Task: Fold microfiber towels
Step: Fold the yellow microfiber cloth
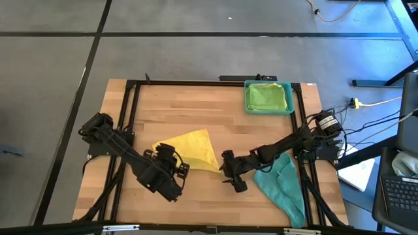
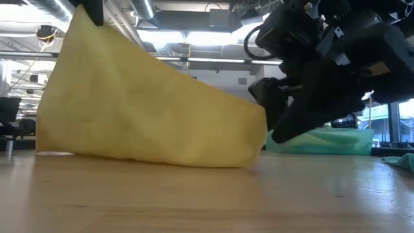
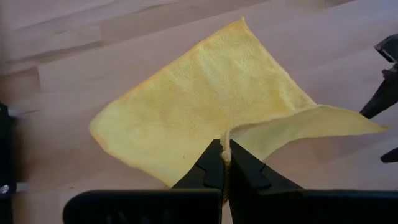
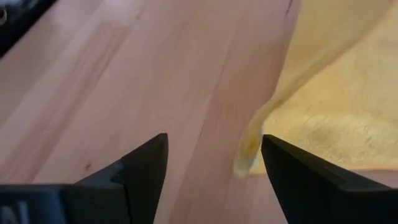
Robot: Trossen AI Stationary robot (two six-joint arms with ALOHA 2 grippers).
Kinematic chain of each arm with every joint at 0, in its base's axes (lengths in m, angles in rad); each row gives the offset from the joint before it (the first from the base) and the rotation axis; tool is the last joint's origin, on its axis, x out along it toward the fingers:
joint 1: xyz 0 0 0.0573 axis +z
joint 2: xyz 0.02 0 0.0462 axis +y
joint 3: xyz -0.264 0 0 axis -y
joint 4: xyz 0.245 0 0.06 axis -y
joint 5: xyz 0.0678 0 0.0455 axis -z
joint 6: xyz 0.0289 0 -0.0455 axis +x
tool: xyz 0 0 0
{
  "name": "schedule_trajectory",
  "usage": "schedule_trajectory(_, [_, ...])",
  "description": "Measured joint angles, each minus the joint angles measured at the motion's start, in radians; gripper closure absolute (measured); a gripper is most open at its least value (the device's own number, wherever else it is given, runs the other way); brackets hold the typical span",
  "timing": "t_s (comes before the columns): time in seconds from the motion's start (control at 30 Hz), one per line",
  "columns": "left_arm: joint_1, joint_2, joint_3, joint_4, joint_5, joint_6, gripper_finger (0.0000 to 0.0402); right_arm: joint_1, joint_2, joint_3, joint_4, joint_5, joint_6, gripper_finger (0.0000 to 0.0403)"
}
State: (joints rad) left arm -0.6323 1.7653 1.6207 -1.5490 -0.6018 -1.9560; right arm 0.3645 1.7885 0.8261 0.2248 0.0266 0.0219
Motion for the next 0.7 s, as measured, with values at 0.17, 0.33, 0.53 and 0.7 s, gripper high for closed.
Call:
schedule_trajectory(0.17, [-0.009, 0.0, 0.0, 0.0, 0.012, 0.001, 0.0401, 0.0, 0.0, 0.0, 0.065, 0.054, 0.0, 0.0154])
schedule_trajectory(0.33, [-0.022, 0.0, 0.0, -0.003, 0.03, 0.0, 0.0401, 0.0, -0.003, 0.028, 0.031, 0.072, -0.002, 0.0208])
schedule_trajectory(0.53, [-0.031, 0.0, 0.0, -0.011, 0.037, -0.006, 0.0401, -0.009, -0.003, 0.038, -0.108, 0.076, -0.004, 0.0358])
schedule_trajectory(0.7, [-0.032, 0.0, 0.0, -0.01, 0.036, 0.002, 0.0401, -0.035, -0.003, 0.038, -0.162, 0.012, 0.001, 0.0387])
